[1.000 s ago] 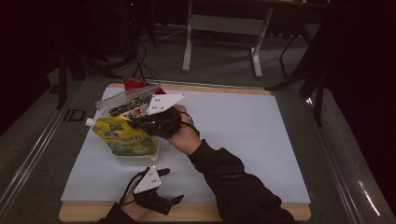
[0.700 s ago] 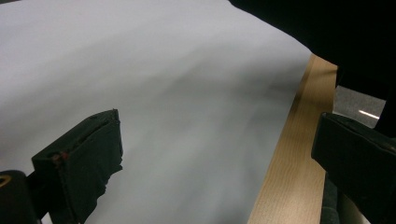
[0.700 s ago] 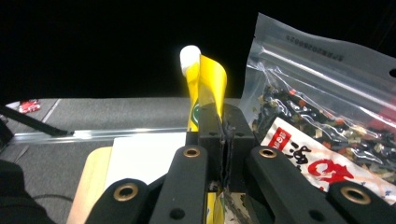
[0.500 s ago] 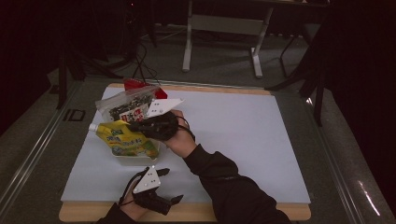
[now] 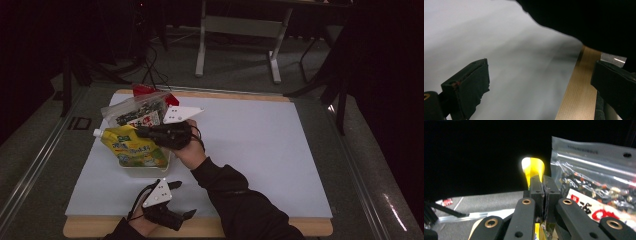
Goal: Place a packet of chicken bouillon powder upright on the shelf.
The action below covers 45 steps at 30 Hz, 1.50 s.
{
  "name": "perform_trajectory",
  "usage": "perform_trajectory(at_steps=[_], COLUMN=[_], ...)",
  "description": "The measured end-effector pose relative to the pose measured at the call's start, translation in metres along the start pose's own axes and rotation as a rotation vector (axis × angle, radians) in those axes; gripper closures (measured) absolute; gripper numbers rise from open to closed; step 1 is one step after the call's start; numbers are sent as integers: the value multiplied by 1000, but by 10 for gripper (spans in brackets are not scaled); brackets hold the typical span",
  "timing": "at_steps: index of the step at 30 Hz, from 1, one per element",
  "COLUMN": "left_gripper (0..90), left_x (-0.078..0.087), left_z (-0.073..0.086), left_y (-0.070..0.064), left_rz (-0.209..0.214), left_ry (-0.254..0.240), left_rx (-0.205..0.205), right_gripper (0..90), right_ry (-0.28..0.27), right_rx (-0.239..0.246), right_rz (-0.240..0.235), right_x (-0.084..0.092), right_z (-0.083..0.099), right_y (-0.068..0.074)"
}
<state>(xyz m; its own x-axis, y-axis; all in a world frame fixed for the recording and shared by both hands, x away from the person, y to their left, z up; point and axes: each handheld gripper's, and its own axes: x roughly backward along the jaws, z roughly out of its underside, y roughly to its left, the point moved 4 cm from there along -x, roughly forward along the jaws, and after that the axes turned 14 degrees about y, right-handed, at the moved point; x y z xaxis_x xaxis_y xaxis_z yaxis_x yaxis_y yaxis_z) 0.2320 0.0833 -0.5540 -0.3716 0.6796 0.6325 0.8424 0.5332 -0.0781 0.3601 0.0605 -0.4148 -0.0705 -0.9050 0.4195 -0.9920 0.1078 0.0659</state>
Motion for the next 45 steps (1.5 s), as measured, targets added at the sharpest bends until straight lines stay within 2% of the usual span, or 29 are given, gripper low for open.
perform_trajectory(at_steps=[3, 5, 8, 9, 10, 12, 13, 15, 17, 18, 20, 22, 24, 26, 30, 32, 35, 38, 42, 44, 45], left_gripper=[31, 31, 31, 31, 31, 31, 31, 31, 31, 31, 31, 31, 31, 31, 31, 31, 32, 31, 31, 32, 31], left_x=[0, 0, -1, -1, -1, 0, 0, 0, 0, 0, -1, -1, -1, -2, -2, -3, -3, -3, -3, -3, -3], left_z=[0, 1, 1, 1, 0, 0, 0, 0, 0, 0, 0, 0, 0, 0, 0, 0, 1, 1, 1, 1, 1], left_y=[0, 0, 0, 0, 0, 0, 0, 0, 0, 0, 0, 0, -1, -1, -1, -2, -1, -1, -2, -1, -1], left_rz=[1, 4, 3, 3, 1, 2, 1, 0, 0, 1, -1, 2, 5, 4, 11, 14, 16, 15, 15, 14, 14], left_ry=[1, 3, 6, 6, 8, 6, 6, 8, 8, 8, 11, 12, 10, 12, 16, 19, 20, 20, 23, 24, 23], left_rx=[-2, 2, -2, -2, -4, -2, -2, -3, -4, -4, -8, -6, -4, -5, -6, -6, -7, -10, -9, -10, -9], right_gripper=[883, 882, 876, 873, 867, 835, 833, 814, 811, 786, 750, 719, 735, 762, 865, 875, 879, 881, 882, 883, 883], right_ry=[-8, -26, 0, 18, 38, 82, 103, 159, 174, 224, 269, 322, 353, 395, 458, 440, 370, 266, 152, 94, 81], right_rx=[-20, -42, -32, -31, -26, -24, -10, 4, 16, 37, 45, 64, 92, 101, 128, 156, 153, 121, 87, 71, 67], right_rz=[-9, -34, -53, -59, -41, -66, -46, -73, -64, -59, -71, -58, -35, -32, -18, 26, 44, 32, 53, 44, 47], right_x=[-3, -4, -5, -6, -5, -7, -7, -11, -12, -15, -18, -20, -22, -25, -27, -26, -23, -18, -12, -11, -11], right_z=[5, 7, 5, 4, 2, 0, 0, -2, -2, -5, -8, -11, -14, -16, -16, -16, -12, -5, 3, 8, 9], right_y=[-3, -4, -2, -2, -2, -2, -1, 1, 3, 5, 7, 8, 9, 11, 13, 15, 17, 14, 9, 9, 9])
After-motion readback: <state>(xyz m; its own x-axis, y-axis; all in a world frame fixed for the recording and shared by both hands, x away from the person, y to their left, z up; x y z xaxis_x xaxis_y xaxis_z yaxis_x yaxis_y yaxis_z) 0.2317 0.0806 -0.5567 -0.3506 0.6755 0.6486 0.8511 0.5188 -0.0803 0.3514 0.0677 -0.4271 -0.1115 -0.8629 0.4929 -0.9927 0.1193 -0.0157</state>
